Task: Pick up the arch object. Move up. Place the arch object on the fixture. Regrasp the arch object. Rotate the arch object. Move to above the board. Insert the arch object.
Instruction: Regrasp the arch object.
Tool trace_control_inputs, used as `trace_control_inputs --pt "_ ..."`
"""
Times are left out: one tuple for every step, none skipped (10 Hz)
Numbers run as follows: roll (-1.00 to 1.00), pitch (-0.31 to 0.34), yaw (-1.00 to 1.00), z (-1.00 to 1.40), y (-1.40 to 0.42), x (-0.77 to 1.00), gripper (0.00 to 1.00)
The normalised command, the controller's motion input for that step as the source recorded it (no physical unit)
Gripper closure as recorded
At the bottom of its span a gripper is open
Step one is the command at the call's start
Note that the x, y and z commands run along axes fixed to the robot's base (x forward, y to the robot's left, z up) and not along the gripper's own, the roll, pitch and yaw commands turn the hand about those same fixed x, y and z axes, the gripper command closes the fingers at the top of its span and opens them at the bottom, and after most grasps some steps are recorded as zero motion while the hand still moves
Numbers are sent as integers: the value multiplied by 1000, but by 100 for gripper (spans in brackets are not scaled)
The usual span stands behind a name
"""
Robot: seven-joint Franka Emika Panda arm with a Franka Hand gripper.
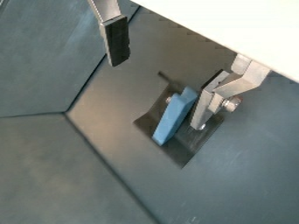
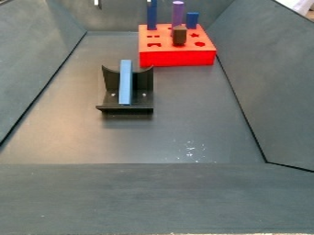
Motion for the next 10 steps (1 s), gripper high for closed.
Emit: trace_control_inputs --pt "879 158 149 -13 -42 90 0" --pt "689 140 163 -13 -43 89 0" --pt "499 117 175 -14 -44 89 0" --pt "331 94 183 -9 -32 88 0" --pt "215 49 185 -2 -28 73 0" --pt "201 -24 136 -1000 74 31 0" --pt "192 -42 124 -1000 73 33 0" --pt "162 -68 104 -1000 67 42 0" --pt "110 -89 76 -1000 62 52 0" --pt "86 -97 57 -1000 61 57 0"
